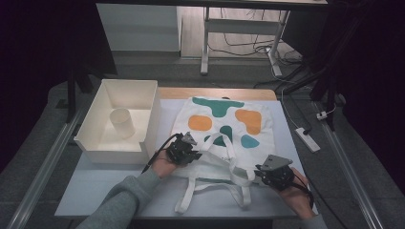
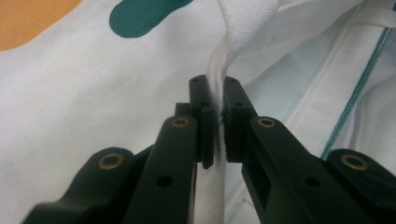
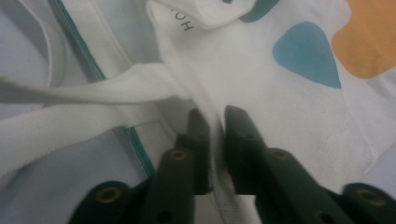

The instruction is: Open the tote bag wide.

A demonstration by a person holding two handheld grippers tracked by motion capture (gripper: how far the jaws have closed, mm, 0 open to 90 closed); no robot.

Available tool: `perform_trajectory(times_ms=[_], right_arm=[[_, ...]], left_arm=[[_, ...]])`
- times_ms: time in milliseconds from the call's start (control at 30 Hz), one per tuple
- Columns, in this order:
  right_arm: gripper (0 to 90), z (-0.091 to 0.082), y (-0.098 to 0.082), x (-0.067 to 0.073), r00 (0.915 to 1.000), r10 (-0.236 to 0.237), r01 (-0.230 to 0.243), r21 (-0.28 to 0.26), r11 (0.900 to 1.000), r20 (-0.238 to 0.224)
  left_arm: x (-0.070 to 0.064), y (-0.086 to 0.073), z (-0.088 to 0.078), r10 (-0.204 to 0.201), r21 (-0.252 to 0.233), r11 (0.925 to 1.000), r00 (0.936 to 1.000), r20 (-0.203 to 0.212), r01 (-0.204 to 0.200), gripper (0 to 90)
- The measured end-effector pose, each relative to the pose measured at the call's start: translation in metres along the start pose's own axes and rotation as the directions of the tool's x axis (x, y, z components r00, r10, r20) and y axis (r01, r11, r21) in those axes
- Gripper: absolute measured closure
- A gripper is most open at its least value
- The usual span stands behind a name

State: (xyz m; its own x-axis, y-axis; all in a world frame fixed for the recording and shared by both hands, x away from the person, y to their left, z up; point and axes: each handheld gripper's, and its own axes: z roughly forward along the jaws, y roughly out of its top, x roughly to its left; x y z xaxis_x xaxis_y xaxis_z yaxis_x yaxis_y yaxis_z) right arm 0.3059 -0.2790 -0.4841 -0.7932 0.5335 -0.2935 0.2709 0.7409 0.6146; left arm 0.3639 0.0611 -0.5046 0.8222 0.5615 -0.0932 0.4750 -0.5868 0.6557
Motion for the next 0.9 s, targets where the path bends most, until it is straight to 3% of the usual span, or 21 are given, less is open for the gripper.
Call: perform_trajectory(times_ms=[233, 367, 533, 767, 900], right_arm=[[87.5, -0.006, 0.003, -0.001, 0.9998, 0.021, -0.021, -0.023, 1.0, 0.006], [87.7, -0.022, 0.007, -0.004, 0.9988, 0.048, -0.049, -0.086, 0.995, -0.007], [87.7, -0.051, 0.017, -0.006, 0.9969, 0.077, -0.078, -0.203, 0.976, -0.015], [87.7, -0.09, 0.039, -0.006, 0.9967, 0.081, -0.078, -0.341, 0.937, -0.006], [87.7, -0.089, 0.045, -0.013, 0.996, 0.089, -0.08, -0.361, 0.929, 0.007]], left_arm=[[-0.003, 0.0, -0.011, 0.01, -0.026, 0.9996, 0.9999, 0.007, -0.01, 85.2], [-0.008, 0.001, -0.029, 0.023, -0.075, 0.9969, 0.9995, 0.02, -0.022, 85.2], [-0.018, 0.006, -0.06, 0.051, -0.158, 0.9864, 0.9983, 0.029, -0.046, 85.2], [-0.027, 0.018, -0.107, 0.086, -0.282, 0.9561, 0.9962, 0.013, -0.079, 85.2], [-0.024, 0.021, -0.107, 0.07, -0.288, 0.9554, 0.9975, 0.007, -0.065, 85.2]])
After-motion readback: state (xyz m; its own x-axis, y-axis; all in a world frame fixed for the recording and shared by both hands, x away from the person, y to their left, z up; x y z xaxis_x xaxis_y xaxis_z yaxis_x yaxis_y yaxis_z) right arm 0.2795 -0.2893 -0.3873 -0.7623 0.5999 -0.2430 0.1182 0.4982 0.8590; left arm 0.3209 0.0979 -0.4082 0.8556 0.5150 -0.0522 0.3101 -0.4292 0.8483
